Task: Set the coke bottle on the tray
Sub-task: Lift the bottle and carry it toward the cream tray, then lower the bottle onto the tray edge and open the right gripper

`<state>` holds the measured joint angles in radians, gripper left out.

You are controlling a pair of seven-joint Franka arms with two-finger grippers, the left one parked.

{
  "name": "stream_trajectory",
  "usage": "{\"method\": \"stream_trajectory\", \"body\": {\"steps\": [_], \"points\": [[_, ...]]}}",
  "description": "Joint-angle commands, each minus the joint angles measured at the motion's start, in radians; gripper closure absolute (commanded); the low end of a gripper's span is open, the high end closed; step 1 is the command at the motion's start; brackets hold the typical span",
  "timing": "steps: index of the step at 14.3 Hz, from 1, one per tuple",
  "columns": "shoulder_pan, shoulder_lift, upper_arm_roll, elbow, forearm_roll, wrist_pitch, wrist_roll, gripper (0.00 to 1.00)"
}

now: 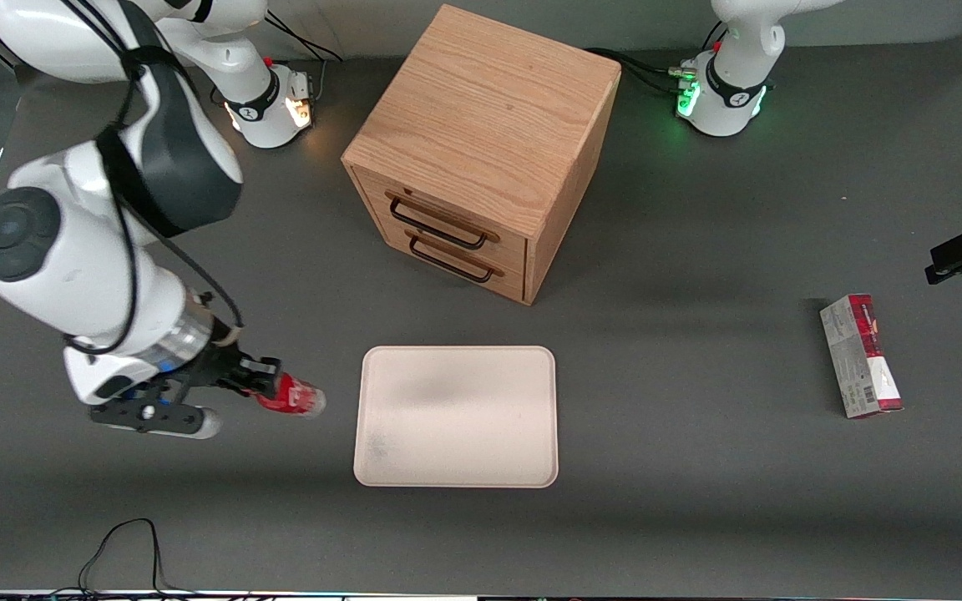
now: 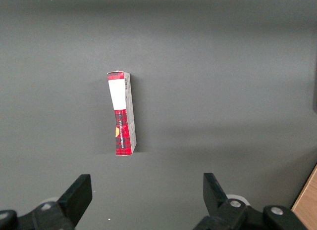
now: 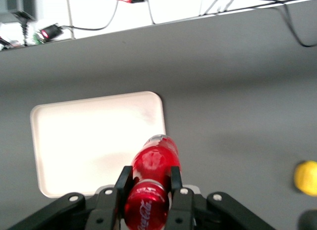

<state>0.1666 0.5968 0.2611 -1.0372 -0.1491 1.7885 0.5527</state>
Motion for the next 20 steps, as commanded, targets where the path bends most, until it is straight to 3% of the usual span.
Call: {"method": "stream_trajectory", "body": {"steps": [1,3,9,16,17,18,20], "points": [[0.014,0.072,0.05,-0.029,-0.108,0.122,0.084,1.0],[0.016,0.109,0.055,-0.089,-0.151,0.222,0.092,1.0],[0.008,0.218,0.055,-0.103,-0.153,0.342,0.052,1.0],[0.001,0.244,0.053,-0.162,-0.153,0.443,0.03,1.0],[-0.004,0.242,0.052,-0.162,-0.153,0.448,0.029,0.9],[-0.007,0.242,0.05,-0.162,-0.153,0.45,0.027,0.01],[-0.007,0.238,0.05,-0.159,-0.153,0.45,0.036,0.0]]}}
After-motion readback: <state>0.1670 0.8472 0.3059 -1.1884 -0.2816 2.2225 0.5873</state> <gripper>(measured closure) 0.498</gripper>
